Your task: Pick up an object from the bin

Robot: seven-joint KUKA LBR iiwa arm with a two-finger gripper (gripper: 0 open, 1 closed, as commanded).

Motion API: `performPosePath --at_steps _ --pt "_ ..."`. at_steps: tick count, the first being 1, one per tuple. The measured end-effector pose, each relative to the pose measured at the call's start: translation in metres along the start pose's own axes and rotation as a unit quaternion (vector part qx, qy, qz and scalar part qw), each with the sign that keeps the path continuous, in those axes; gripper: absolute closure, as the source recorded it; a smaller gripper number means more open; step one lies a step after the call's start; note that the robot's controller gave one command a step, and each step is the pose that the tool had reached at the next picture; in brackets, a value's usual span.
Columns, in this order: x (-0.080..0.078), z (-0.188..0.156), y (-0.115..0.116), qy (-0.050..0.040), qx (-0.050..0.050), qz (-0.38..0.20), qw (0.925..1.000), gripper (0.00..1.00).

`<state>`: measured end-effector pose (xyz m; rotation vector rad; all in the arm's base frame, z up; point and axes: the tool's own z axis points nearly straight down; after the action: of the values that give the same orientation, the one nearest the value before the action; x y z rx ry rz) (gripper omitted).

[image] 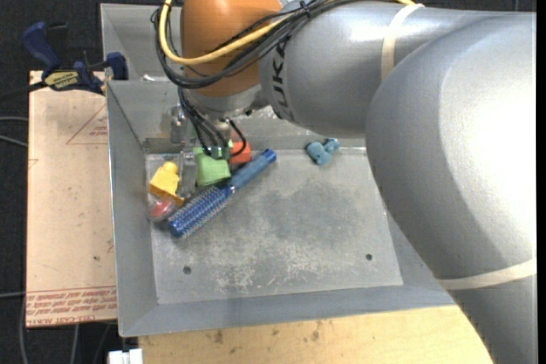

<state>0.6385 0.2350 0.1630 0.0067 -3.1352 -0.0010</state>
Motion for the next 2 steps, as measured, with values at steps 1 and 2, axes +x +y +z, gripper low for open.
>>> performPosePath --at_steps 1,2 --pt "0.0375 0.0919 -0.0656 -0.0017 0.001 -0.184 0.9828 0.00" --pt "0.0368 0.0908 -0.0644 -0.0032 0.000 -0.185 0.9828 1.00"
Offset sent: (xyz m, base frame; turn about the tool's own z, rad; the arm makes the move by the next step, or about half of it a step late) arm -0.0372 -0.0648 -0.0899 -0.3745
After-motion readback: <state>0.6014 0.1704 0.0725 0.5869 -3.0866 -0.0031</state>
